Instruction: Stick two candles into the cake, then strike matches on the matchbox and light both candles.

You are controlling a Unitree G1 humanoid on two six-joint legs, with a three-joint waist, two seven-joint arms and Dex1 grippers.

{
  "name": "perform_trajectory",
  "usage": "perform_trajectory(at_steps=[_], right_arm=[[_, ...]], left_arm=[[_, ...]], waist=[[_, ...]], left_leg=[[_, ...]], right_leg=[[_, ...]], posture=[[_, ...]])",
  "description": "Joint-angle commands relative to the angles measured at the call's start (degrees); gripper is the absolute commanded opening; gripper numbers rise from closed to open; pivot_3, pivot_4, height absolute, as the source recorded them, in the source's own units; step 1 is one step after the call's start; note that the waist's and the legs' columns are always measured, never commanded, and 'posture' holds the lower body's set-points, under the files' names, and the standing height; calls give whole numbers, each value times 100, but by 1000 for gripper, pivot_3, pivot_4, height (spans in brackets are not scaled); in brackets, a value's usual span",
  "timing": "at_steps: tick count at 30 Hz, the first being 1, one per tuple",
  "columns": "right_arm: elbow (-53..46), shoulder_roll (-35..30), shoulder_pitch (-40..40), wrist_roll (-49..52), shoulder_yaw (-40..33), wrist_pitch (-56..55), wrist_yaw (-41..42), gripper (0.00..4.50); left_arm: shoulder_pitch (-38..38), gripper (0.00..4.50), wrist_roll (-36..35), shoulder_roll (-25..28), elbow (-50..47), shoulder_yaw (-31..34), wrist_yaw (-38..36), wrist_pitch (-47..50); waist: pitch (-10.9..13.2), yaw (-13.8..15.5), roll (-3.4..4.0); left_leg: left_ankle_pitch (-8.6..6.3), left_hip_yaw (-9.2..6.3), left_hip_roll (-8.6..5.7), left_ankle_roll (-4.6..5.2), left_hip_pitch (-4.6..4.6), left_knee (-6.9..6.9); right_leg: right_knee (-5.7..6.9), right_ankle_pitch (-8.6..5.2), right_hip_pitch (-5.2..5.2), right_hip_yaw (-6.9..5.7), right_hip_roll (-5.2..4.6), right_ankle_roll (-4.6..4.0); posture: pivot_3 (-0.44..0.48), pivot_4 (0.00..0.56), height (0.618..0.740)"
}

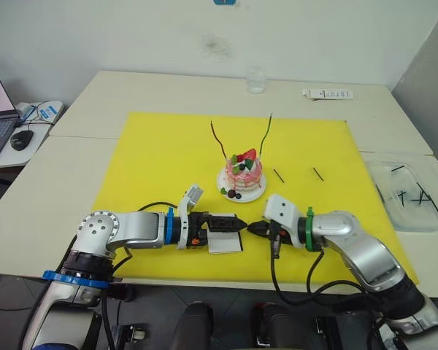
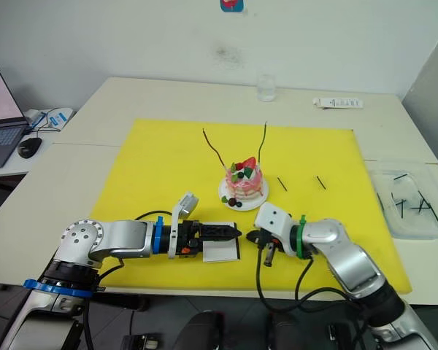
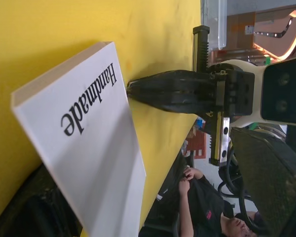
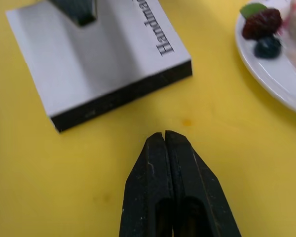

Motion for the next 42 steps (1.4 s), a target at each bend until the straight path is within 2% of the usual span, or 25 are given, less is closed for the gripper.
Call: perform_trajectory(at_steps=[1,9,12,24,25,30,34,37,38,40,42], right_arm=[[-162,-154,185,64,-216,72,-84,34],[-184,-142,258,131,-201,56,-210,34],[-132,-116,238,125,-185,30,-233,0],[-96,-116,241,152,-188,-11,-224,0],[-105,-127,249,159,-198,-12,-217,0],[-205,-155,243,319,-378,97,-198,0],[-421,-70,222,745,-888,239,-271,0],[-545,205,179,1056,-1457,283,-614,0],[-550,326,176,1071,-1599,266,-799,0],[-462,512,161,941,-1695,116,-1148,0],[-325,678,124,807,-1709,-27,-1443,0]], left_arm=[[222,4500,36,75,-120,-35,114,22],[544,4500,36,88,-350,179,233,-103],[620,3891,36,42,-407,242,290,-179],[663,170,36,-51,-531,330,287,-193],[660,33,36,-52,-550,343,256,-185],[438,33,36,-6,-692,514,-308,-101],[83,33,82,385,-1058,764,-1421,111],[46,33,1196,686,-1674,1044,-2717,59],[140,33,1821,791,-1999,997,-3163,-186],[350,33,2867,840,-2535,883,-3781,-828],[542,33,3552,758,-2878,826,-4139,-1333]], waist=[[0,0,0],[0,-5,0],[0,-9,1],[0,-5,1],[0,-4,1],[0,-4,0],[4,3,-5],[4,-8,-4],[3,-14,-2],[3,-22,-1],[4,-22,-1]], left_leg=[[0,0,1,0,0,0],[0,-1,3,0,1,-2],[0,-1,5,0,1,-3],[0,-1,4,0,1,-2],[0,-1,4,-1,1,-2],[0,-1,3,-1,0,-2],[0,-9,3,-1,-18,2],[0,-5,2,-1,-33,2],[0,-2,2,-1,-34,-2],[-1,3,4,-1,-33,-10],[-1,7,5,-2,-34,-22]], right_leg=[[0,0,0,0,0,0],[0,-1,-1,-2,1,-2],[0,-2,-1,-2,2,-2],[0,-1,-2,-2,2,-2],[0,-1,-2,-3,2,-2],[-1,-1,-2,-3,2,-2],[-1,-1,-13,-12,2,-2],[0,1,-29,-10,3,0],[-3,0,-31,-7,5,-2],[-10,-3,-33,-3,6,-5],[-13,-6,-39,1,7,-11]], posture=[[0,150,740],[0,150,740],[0,150,740],[0,150,740],[0,150,740],[0,150,740],[0,150,740],[0,150,740],[0,150,740],[0,150,740],[0,150,740]])
